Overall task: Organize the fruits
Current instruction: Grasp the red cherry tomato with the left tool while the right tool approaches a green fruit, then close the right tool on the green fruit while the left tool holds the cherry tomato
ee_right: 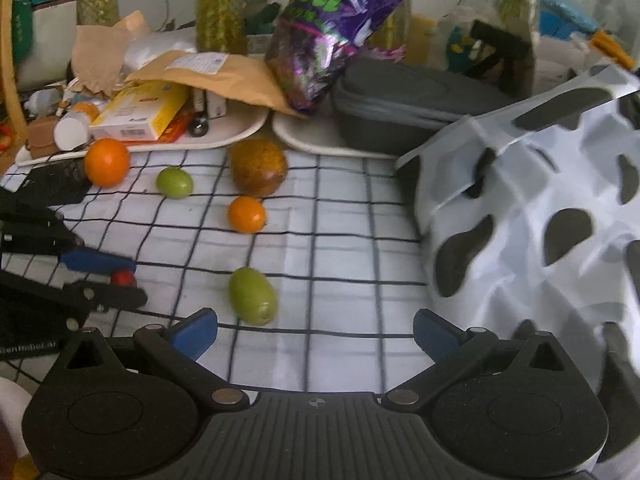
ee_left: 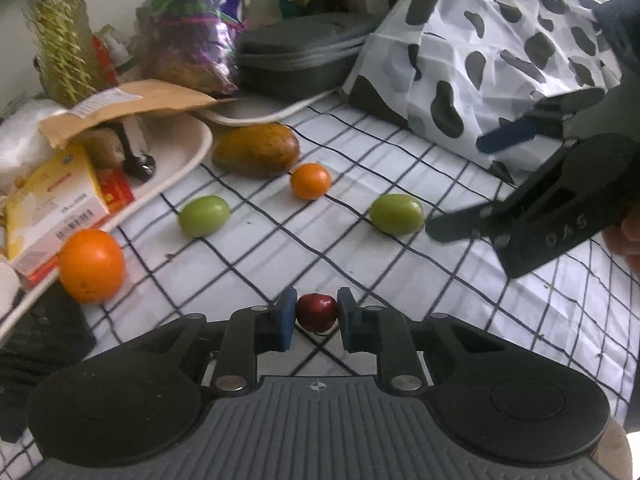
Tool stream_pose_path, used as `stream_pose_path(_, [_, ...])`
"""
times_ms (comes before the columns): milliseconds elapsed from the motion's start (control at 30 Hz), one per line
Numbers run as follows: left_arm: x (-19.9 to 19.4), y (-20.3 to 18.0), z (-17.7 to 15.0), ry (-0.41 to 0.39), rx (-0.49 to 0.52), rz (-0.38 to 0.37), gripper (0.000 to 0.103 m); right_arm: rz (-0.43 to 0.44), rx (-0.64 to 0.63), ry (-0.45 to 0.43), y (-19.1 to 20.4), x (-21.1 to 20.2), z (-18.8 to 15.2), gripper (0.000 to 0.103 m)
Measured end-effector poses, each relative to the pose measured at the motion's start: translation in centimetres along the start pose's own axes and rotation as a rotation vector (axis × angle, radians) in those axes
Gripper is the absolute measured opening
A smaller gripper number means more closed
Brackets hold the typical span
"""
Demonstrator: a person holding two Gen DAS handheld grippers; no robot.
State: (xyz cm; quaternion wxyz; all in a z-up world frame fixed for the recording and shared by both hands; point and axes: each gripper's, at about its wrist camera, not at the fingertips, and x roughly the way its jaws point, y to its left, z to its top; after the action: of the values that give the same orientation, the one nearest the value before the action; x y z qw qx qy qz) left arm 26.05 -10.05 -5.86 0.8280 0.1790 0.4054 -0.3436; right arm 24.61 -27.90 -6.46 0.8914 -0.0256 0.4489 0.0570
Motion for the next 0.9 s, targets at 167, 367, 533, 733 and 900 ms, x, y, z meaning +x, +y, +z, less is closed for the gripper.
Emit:
stream_pose_path(167, [-0.7,1.1,0.0,-0.018,-0.025,0.025,0.021,0.042,-0.030,0.012,0.9,1.1,0.2,0.087])
stream_pose_path(367, [-1.1,1.9,-0.2,-0.019,-0.043,0.055,0.021,0.072,-0.066,0.007,1.5,2.2,0.8,0.060])
stream_pose_path(533, [-1.3,2.6,-0.3,-0.024,-0.062,0.063,0.021,0.090,-0.104,-0.007,2.1,2.8,1.0,0.038])
stream_pose_path(733, [-1.7,2.8,-0.2,-0.031,-0.056,0.067,0.021,0.081,-0.140,-0.003,3.0,2.7,1.1,0.030])
stream_pose_path(900, [-2.9,2.8,0.2,-0.062,-0.075,0.050,0.021,0.090,-0.132,-0.011,3.0,1.7,1.1,0.029])
